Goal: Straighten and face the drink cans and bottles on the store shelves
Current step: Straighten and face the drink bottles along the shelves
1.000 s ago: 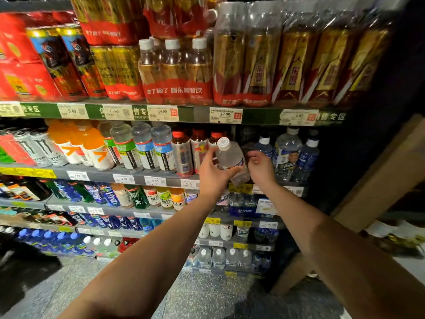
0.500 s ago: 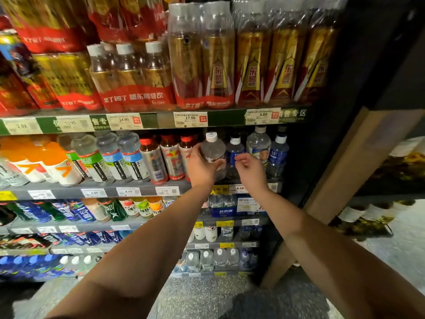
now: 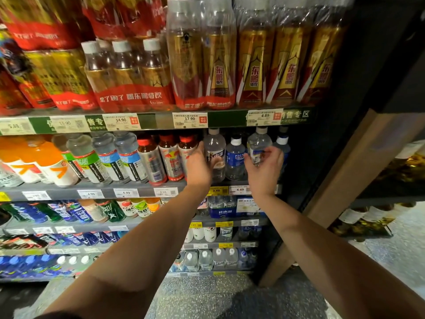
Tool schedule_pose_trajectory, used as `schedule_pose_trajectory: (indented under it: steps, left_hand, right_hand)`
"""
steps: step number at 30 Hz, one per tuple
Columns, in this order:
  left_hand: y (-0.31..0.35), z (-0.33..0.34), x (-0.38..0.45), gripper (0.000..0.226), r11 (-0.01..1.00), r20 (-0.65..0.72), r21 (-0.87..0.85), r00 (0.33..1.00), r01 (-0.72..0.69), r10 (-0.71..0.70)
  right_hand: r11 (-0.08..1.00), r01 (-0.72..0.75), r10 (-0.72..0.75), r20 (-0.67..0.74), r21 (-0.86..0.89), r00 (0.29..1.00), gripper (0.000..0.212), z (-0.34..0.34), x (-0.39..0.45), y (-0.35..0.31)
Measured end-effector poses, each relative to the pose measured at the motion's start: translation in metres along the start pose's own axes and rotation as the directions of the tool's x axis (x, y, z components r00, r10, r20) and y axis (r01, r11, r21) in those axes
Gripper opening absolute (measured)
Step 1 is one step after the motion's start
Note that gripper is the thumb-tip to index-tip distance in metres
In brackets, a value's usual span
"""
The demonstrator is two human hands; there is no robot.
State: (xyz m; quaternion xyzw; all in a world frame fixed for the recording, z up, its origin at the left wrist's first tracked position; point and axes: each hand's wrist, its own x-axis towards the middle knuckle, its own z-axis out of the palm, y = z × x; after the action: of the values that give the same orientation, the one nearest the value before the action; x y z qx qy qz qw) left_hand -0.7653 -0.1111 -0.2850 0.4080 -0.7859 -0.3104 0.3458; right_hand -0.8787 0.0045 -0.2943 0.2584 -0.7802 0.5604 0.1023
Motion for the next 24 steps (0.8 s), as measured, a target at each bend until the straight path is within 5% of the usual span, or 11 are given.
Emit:
schedule_pose_trajectory:
  steps: [4, 9, 18, 24]
  left_hand:
    - [-0.015, -0.001, -0.007, 0.030, 1.000, -0.137, -0.016, 0.991, 0.007, -0.009]
    - [-0.002, 0.002, -0.017, 0.017, 0.997, -0.189, -0.071, 0.982, -0.013, -0.001]
    - [0.036, 0.036, -0.015, 0.088, 0.993, 0.246, 0.114, 0.969, -0.033, 0.004]
    - [0.037, 0.040, -0.011, 0.072, 0.996, 0.205, 0.087, 0.979, -0.004, -0.014]
  right_hand:
    - [0.995, -0.074, 0.077, 0.030, -0.071, 0.997, 0.082, 0.000, 0.008, 0.003]
    - [0.984, -0.121, 0.133, 0.084, -0.131, 0.988, 0.091, 0.002, 0.017, 0.010]
    - [0.984, -0.104, 0.112, 0.044, -0.144, 0.993, 0.078, 0.002, 0.022, 0.008]
    - [0.979, -0.126, 0.140, 0.084, -0.159, 0.987, 0.081, -0.002, 0.024, 0.011]
